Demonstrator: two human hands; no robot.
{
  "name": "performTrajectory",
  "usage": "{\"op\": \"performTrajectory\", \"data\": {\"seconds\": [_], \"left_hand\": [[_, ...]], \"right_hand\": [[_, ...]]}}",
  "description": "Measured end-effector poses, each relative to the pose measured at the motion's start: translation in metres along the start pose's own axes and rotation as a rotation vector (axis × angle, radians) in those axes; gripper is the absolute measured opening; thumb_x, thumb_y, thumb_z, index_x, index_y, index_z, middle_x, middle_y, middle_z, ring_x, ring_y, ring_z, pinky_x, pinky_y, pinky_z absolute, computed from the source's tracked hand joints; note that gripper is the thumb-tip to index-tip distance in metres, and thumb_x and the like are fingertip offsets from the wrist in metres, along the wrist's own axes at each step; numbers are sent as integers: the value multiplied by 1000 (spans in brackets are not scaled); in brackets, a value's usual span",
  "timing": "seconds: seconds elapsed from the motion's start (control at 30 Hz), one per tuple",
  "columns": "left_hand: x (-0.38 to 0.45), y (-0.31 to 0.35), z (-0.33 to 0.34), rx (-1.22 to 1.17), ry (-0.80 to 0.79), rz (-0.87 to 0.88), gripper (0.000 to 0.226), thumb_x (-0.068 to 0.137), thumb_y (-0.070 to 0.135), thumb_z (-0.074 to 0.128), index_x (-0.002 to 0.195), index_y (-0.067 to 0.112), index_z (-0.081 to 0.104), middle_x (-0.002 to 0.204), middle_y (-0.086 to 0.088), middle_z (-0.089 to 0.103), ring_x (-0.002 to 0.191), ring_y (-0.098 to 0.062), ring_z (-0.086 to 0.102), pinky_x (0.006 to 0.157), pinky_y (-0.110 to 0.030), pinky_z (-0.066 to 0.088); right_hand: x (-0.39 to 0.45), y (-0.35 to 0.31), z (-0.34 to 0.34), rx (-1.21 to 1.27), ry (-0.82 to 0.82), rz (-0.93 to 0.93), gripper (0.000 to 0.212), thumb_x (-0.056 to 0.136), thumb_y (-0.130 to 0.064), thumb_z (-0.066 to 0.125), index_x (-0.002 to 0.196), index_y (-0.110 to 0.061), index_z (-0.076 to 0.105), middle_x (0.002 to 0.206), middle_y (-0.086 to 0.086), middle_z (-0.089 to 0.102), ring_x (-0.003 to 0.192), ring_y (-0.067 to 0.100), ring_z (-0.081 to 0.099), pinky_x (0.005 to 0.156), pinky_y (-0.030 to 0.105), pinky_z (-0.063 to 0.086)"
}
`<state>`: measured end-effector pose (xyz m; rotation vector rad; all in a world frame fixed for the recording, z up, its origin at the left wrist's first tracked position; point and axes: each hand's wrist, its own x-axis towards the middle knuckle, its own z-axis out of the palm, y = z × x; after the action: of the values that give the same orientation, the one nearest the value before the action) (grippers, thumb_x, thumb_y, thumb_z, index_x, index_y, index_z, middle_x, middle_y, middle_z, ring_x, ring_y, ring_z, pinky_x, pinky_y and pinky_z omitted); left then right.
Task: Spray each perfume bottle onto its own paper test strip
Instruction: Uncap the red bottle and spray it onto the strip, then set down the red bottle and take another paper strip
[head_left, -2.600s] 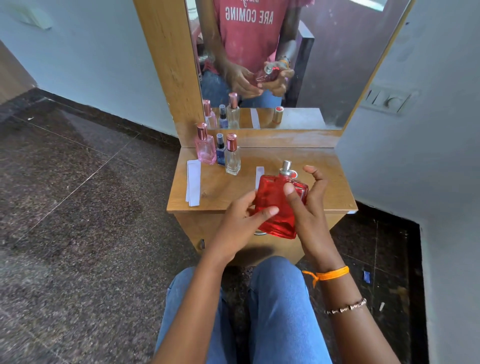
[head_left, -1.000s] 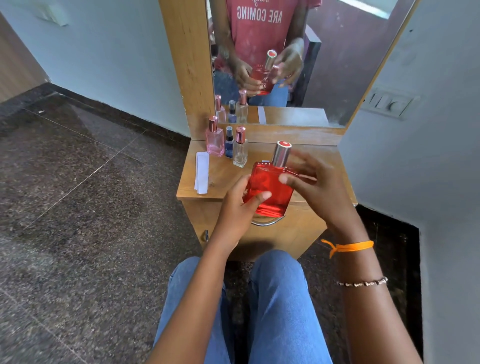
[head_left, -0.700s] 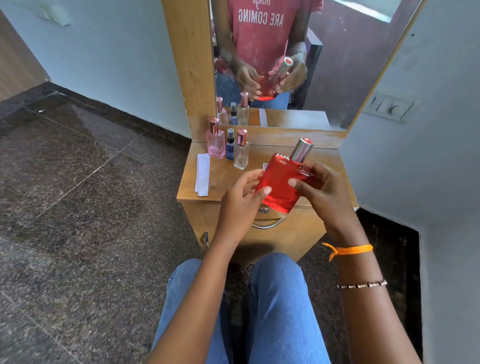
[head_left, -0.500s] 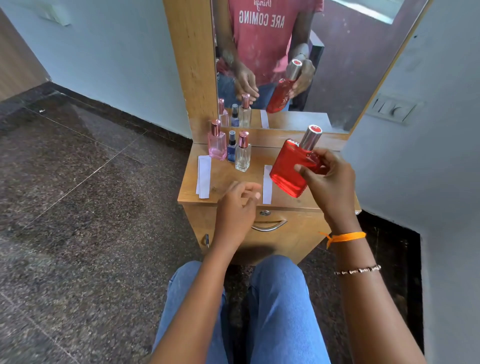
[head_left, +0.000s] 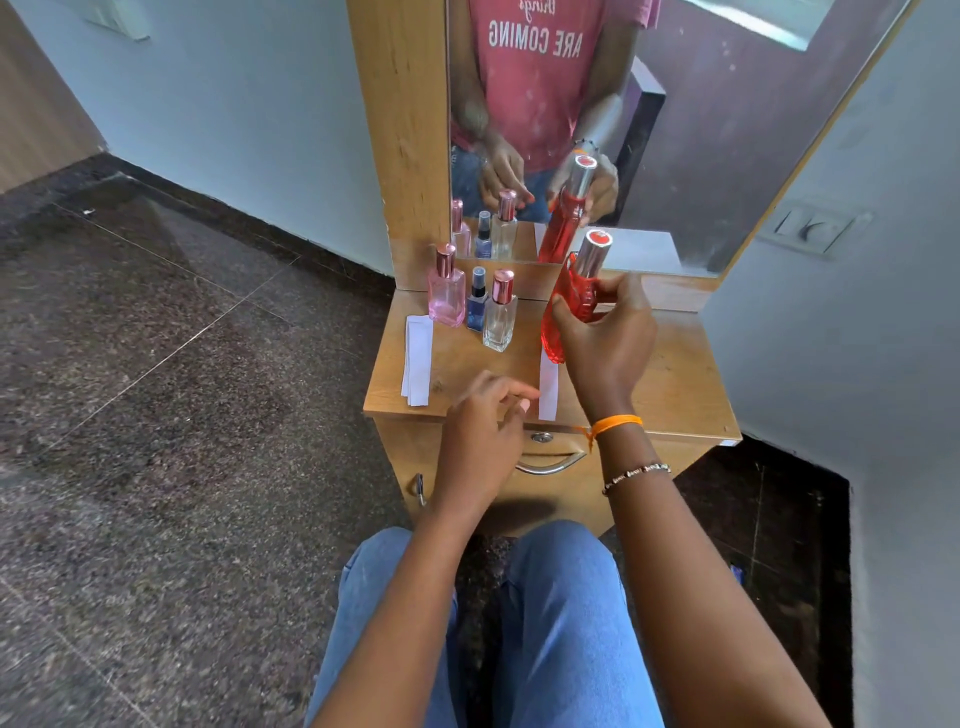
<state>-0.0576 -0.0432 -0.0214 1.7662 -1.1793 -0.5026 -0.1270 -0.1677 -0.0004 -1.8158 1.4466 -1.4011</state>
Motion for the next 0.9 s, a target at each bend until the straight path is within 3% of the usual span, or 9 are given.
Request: {"op": "performTrajectory", "data": {"seconds": [0.1,0.2,0.43,0.57,0.67,0.73,0.8,0.9], "left_hand": [[1,0,-1,-2,1,-1,18,88,6,57,93,18,68,96,8,58,94,-7,55,78,-14,41],[2,-2,-2,-14,-5,-12,19,88,5,56,94,18,69,98,9,58,95,-5,55,76,-7,38],[3,-10,-5,-55,11,-42,25,88,2,55,92,23,68,99,9,59,95,-2,55,78,-6,40],[2,-12,-6,-53,25,-32,26,87,2,55,91,24,68,98,10,60,94,1,55,78,-5,40],[0,-16,-10,-70,107,-33,27,86,0,54,90,23,68,97,8,62,93,-4,58,79,-9,42],[0,-23,-15,-57,220,-44,29,84,-1,54,88,24,66,94,8,63,92,-13,59,82,-24,46],[3,-31,-22,-15,348,-93,28,82,-1,55,88,25,63,94,6,65,91,-20,58,83,-38,48],[10,-39,-35,75,482,-224,25,80,3,61,95,23,60,98,8,67,94,-24,55,89,-43,42]], "right_hand": [[-3,3,11,-67,44,-1,30,70,-31,74,80,-13,52,79,-1,62,64,13,54,51,20,28],[-6,5,16,-109,51,-5,31,72,-33,73,81,-14,50,80,-1,59,67,15,53,53,29,37],[-9,9,19,-174,37,-17,36,76,-35,72,91,-13,48,89,3,55,75,19,53,57,40,47],[-20,9,11,-207,24,-14,51,78,-45,71,111,-14,48,105,4,53,91,13,51,61,30,41],[-37,4,5,-84,48,-101,32,86,-38,64,105,-15,53,96,2,56,81,7,48,60,23,36],[-50,-3,5,48,-115,-224,10,90,-26,61,91,-17,56,84,0,59,68,10,50,57,30,42],[-60,-9,14,113,-344,-334,5,88,-15,61,84,-14,59,81,1,61,64,14,52,58,36,46],[-66,-15,37,77,-593,-381,8,83,-7,61,90,-9,64,91,5,63,69,21,58,62,40,50]]}}
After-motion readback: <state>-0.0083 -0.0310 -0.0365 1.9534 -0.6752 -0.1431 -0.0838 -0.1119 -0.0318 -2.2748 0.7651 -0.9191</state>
